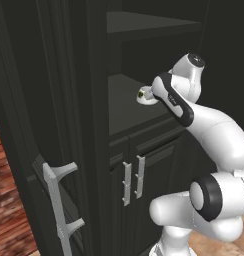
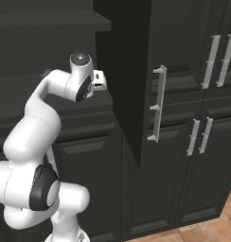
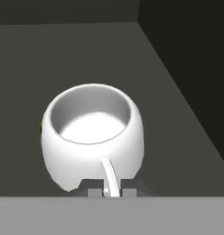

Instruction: Open the cabinet directly in front. Then move the wine and the mug to the dining counter with the candle on it.

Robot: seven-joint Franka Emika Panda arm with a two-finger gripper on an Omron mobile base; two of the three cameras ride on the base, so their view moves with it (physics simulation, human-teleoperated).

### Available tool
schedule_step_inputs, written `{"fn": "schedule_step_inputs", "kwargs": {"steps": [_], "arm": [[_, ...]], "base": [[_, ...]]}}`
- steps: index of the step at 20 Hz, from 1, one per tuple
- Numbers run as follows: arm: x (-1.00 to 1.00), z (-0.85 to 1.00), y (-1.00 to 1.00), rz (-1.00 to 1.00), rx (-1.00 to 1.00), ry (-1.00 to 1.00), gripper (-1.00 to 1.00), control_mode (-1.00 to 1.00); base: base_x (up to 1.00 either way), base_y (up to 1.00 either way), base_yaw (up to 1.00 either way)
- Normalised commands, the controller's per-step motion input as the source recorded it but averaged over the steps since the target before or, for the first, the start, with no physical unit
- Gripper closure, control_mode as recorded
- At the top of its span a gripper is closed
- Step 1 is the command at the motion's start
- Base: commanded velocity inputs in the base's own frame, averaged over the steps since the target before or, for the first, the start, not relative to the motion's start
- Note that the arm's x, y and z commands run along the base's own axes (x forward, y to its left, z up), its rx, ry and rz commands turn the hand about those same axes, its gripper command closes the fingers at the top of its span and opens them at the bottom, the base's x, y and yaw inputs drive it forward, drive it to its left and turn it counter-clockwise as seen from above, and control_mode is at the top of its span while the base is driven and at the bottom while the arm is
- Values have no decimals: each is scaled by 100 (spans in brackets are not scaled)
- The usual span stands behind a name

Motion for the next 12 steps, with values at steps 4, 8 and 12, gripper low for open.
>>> {"fn": "schedule_step_inputs", "kwargs": {"steps": [4, 8, 12], "arm": [[0, 0, 0, 0, 0, 1, 100, -100], [0, 0, 0, 0, 0, 0, 100, -100], [-18, 0, 0, 0, 0, -8, 100, -100]], "base": [[0, 0, 0], [0, 0, 0], [0, 0, 0]]}}
